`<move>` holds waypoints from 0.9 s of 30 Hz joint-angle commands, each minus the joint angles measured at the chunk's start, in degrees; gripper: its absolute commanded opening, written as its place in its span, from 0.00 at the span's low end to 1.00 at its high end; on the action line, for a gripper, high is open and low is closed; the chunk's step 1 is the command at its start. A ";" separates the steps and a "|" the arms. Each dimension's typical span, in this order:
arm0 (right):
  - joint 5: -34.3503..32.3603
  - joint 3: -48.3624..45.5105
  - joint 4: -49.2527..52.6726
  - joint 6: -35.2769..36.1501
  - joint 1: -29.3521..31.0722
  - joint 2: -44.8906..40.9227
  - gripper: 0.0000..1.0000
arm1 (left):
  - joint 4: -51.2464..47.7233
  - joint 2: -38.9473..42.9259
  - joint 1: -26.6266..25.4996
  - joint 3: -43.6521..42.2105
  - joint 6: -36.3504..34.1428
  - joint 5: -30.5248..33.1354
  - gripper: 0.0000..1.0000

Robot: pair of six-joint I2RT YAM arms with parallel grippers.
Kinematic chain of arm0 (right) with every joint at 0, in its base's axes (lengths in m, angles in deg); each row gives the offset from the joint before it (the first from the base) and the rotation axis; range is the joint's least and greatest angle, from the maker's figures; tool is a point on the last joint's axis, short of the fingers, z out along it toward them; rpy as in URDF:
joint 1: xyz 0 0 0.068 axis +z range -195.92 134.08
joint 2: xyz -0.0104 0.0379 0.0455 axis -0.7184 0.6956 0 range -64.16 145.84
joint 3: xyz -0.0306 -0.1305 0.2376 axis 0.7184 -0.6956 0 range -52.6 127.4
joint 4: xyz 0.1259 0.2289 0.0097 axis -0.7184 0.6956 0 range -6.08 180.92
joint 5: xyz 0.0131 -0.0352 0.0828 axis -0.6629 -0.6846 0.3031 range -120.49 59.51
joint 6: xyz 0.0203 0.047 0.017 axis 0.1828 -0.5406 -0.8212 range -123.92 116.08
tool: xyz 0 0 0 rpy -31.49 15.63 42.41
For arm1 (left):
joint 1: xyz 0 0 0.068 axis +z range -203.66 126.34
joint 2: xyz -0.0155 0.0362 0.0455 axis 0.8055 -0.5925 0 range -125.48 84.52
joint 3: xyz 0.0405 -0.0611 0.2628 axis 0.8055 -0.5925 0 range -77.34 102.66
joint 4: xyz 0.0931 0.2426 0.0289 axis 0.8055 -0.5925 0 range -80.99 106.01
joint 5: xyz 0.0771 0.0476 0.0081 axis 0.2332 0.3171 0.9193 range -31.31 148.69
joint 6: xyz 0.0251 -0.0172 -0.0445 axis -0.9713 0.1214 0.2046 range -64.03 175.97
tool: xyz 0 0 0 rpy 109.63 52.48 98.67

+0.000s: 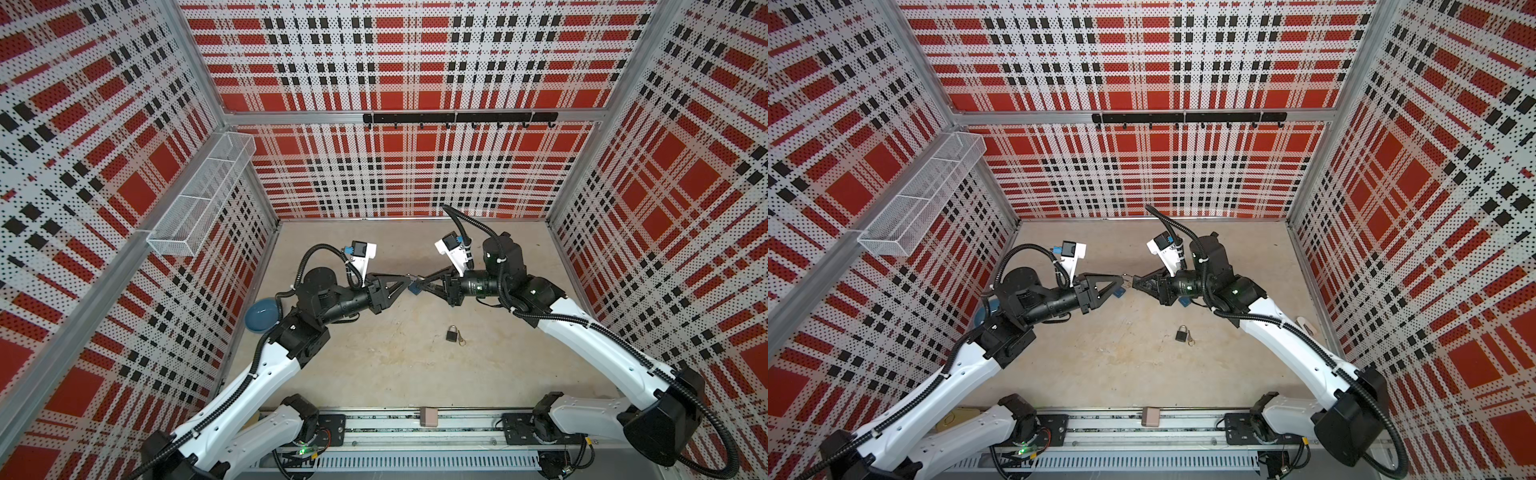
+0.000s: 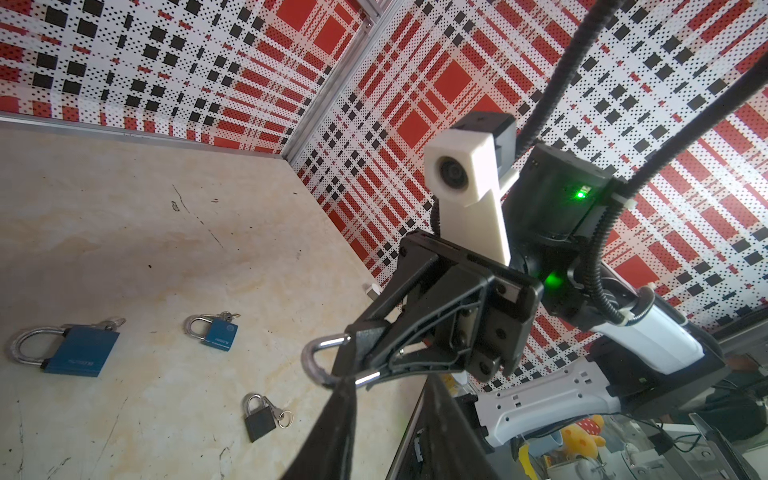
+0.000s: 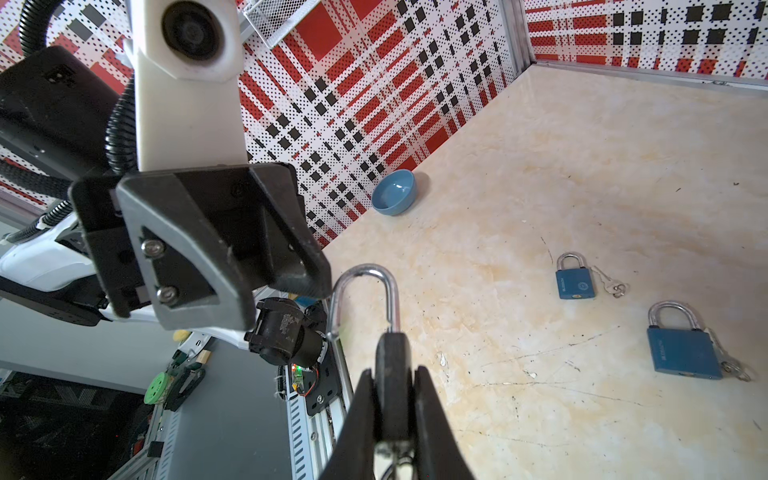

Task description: Lock with the key

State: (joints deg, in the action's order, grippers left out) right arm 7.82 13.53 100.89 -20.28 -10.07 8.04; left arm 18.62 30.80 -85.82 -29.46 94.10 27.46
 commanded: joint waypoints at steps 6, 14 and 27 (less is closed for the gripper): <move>0.46 2.12 -2.73 0.28 -0.27 0.04 0.00 | 0.21 0.55 0.53 3.06 0.15 1.11 0.31; 0.55 2.02 -3.43 -0.07 -0.26 0.13 0.00 | 0.66 -1.29 0.35 3.33 0.50 1.91 0.31; 0.41 1.96 -3.44 0.12 -0.32 -0.05 0.00 | 0.73 -2.85 -0.01 1.47 1.22 2.08 0.30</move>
State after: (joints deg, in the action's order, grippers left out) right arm 7.82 13.53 100.82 -20.37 -10.07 8.06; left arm 18.38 27.00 -85.85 -27.47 94.78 29.08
